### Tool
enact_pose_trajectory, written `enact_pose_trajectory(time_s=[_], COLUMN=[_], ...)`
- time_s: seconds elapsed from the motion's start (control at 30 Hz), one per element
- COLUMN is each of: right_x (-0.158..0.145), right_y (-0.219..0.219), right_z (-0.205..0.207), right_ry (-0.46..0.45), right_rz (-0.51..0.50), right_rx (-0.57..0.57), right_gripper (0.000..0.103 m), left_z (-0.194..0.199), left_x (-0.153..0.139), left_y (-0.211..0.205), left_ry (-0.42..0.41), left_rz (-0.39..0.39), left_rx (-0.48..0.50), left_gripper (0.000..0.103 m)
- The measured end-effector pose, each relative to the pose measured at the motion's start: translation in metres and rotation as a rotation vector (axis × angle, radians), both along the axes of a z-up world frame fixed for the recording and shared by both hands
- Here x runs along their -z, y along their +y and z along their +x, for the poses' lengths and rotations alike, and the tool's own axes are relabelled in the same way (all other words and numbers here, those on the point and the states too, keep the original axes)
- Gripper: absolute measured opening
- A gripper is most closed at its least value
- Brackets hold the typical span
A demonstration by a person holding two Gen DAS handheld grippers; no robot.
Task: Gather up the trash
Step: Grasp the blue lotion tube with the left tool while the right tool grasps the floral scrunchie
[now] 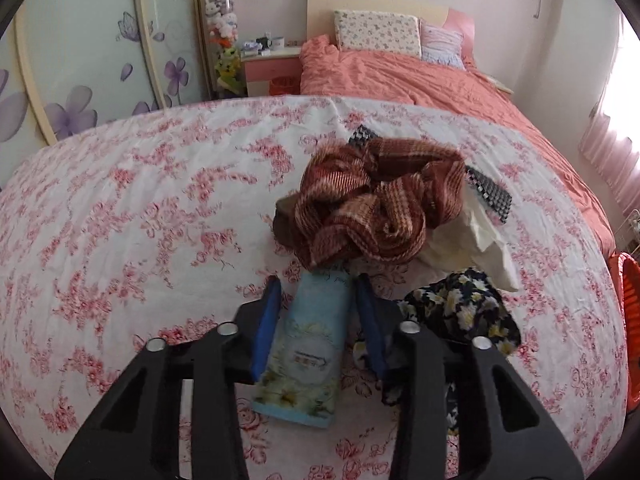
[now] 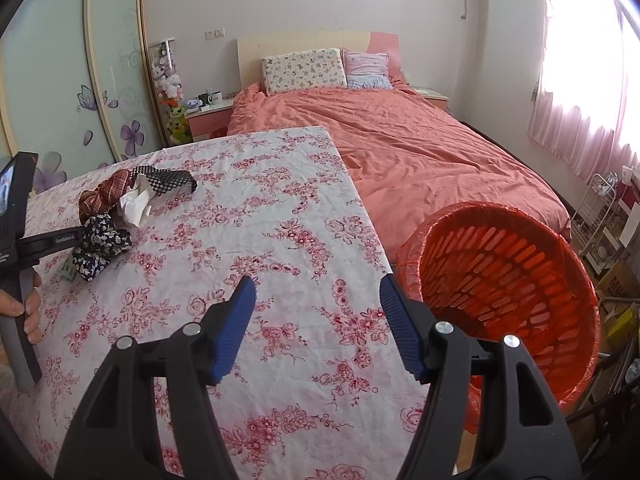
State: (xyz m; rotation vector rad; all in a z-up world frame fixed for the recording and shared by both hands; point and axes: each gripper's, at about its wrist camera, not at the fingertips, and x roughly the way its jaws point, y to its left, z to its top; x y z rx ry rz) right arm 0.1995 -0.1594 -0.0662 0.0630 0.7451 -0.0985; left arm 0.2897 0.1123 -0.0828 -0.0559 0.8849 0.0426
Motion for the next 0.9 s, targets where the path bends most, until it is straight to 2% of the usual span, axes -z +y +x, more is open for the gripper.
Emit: enact_pose_trajectory(time_s=[0.23, 0.33, 0.43, 0.6, 0.7, 0.83, 0.9], right_x=[0.002, 0.004, 0.004, 0.002, 0.001, 0.004, 0.009], right_y=[0.021, 0.039, 0.062, 0.112, 0.141, 0.172, 0.189], right_z=[0.008, 0.013, 0.021, 0.037, 0.049, 0.064, 0.074], right_ry=[0.011, 0.020, 0.028, 0.034, 0.039, 0.058, 0.074], right_rz=[0.014, 0.027, 0.043, 0.091, 0.109, 0.129, 0.106], right_rx=[-0.050, -0.088, -0.132, -0.225, -0.267, -0.305, -0.311], right_gripper=[0.064, 0.064, 0.064, 0.064, 0.073, 0.077, 0.078], left_z=[-0.032, -0.052, -0.063, -0.065, -0.067, -0.066, -0.066], left_x=[0.000, 0.001, 0.000, -0.001, -0.002, -0.001, -0.002], left_y=[0.020, 0.038, 0.063, 0.098, 0.106, 0.106, 0.107], left_ry=[-0.004, 0.000, 0.002, 0.005, 0.001, 0.003, 0.002], left_rz=[0.016, 0.057, 0.077, 0.047, 0.022, 0.028, 0.025], left_rx=[0.011, 0.001, -0.047, -0.128, -0.138, -0.138, -0.137], left_gripper=[0.031, 0.031, 0.031, 0.032, 0.032, 0.032, 0.032])
